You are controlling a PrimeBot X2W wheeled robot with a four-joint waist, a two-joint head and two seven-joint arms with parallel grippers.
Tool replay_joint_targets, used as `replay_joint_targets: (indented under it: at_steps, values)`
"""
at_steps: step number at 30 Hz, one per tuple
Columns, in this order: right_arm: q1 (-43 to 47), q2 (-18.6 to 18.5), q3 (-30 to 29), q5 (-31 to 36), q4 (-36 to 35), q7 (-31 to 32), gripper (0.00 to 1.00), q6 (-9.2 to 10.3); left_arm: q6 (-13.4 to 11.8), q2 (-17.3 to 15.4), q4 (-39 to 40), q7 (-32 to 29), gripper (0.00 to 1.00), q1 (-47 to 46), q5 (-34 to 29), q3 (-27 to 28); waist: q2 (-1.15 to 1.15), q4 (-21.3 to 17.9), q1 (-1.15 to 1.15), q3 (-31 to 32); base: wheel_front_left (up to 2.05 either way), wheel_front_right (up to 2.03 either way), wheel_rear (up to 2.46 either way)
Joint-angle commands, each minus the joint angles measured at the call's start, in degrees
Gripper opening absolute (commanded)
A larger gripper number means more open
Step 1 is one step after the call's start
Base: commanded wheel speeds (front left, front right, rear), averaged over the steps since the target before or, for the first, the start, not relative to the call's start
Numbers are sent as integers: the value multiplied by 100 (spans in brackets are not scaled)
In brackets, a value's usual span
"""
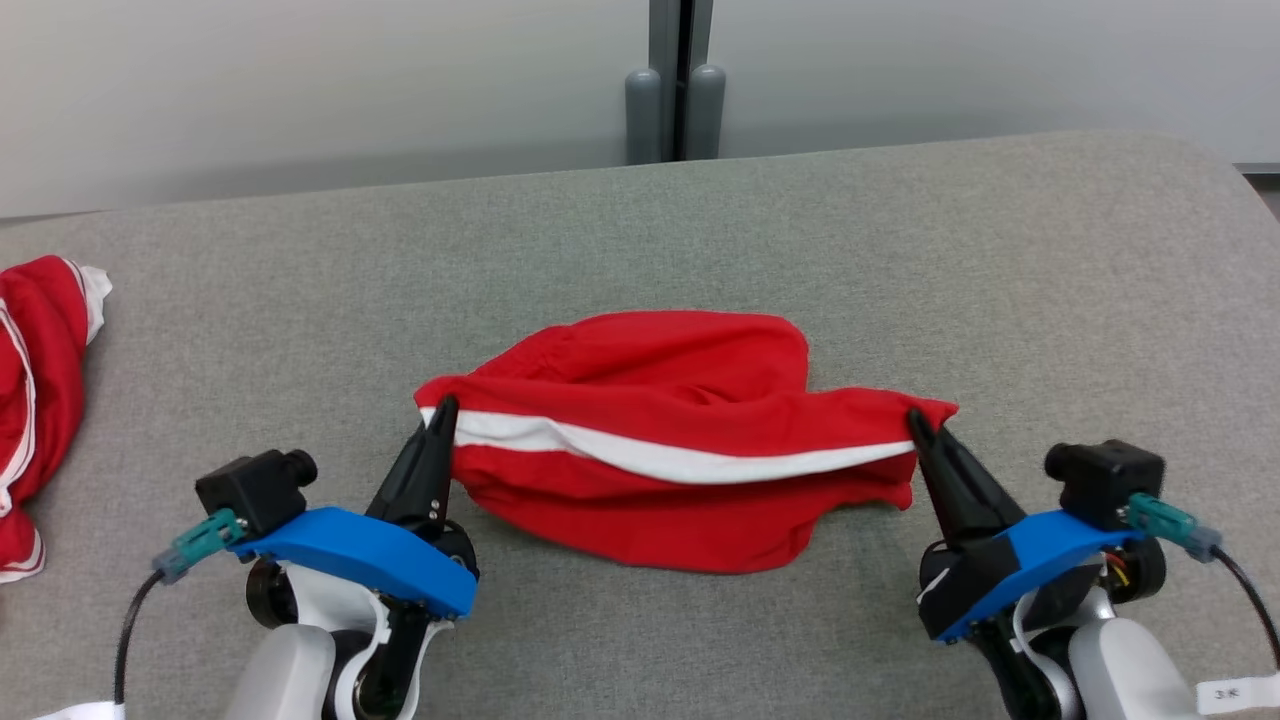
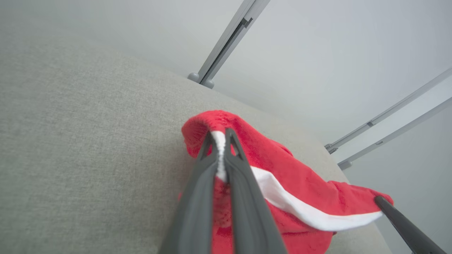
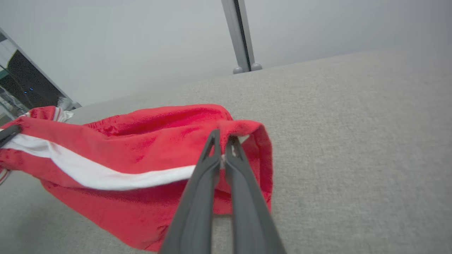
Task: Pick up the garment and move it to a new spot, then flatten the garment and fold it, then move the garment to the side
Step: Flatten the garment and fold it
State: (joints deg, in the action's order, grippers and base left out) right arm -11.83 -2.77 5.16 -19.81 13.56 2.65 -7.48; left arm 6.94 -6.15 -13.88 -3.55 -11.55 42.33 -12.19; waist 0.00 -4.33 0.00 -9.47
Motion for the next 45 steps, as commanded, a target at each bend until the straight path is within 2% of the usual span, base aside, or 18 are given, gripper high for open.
replay_joint_targets:
  at_steps: [1,6,9,12,17,19,20,22,26,29,33,38,45]
  values:
    - [141,-48,-88,-9,-424,96,0,-3,33,30,292,69,0,52,207,64,0,-59,0,64,0,0,0]
    - [411,-43,-338,18,-1903,605,0,-3,40,87,1334,-24,0,33,859,262,0,-106,0,100,0,0,0]
    - [272,-62,-378,-65,-2586,944,0,-3,-119,108,1922,-310,0,-123,1269,407,0,-162,0,11,0,0,0]
    - [-208,-196,-299,-208,-2753,1192,0,-3,-350,-18,2271,-666,0,-401,1514,565,0,-272,0,-167,0,0,0]
    - [-1615,-564,-84,-382,-2005,1275,0,-3,-576,-313,2120,-1166,0,-1432,1404,540,0,-299,0,-733,0,0,0]
    - [-2288,-712,49,-463,-1569,1165,0,-3,-638,-446,1890,-1246,0,-2001,1266,570,0,-294,0,-1002,0,0,0]
    - [-2288,-712,49,-463,-1569,1165,0,-3,-638,-446,1890,-1246,0,-2001,1266,570,0,-294,0,-1002,0,0,0]
    - [-2975,-769,191,-585,-1116,969,0,-4,-661,-451,1593,-1190,0,-2587,1142,590,0,-288,0,-1232,0,0,0]
    - [-4271,-859,372,-634,-263,377,0,-3,-600,-457,923,-834,0,-3743,929,735,0,-282,0,-1565,0,0,0]
    - [-5062,-951,494,-369,261,-258,0,-3,-517,-385,431,-489,0,-4461,911,888,0,-300,0,-1704,0,0,0]
    - [-5823,-932,420,-114,813,-1170,0,0,-299,-441,-16,23,0,-5115,758,978,0,-322,0,-1754,0,0,0]
    - [-6023,-866,579,-23,1276,-1636,0,0,-33,-540,-281,727,0,-5143,490,782,0,-327,0,-1789,0,0,0]
    - [-4907,-1090,1442,-622,1835,-1643,0,-2,69,-393,-461,1543,0,-3820,780,309,0,-293,0,-1698,0,0,0]
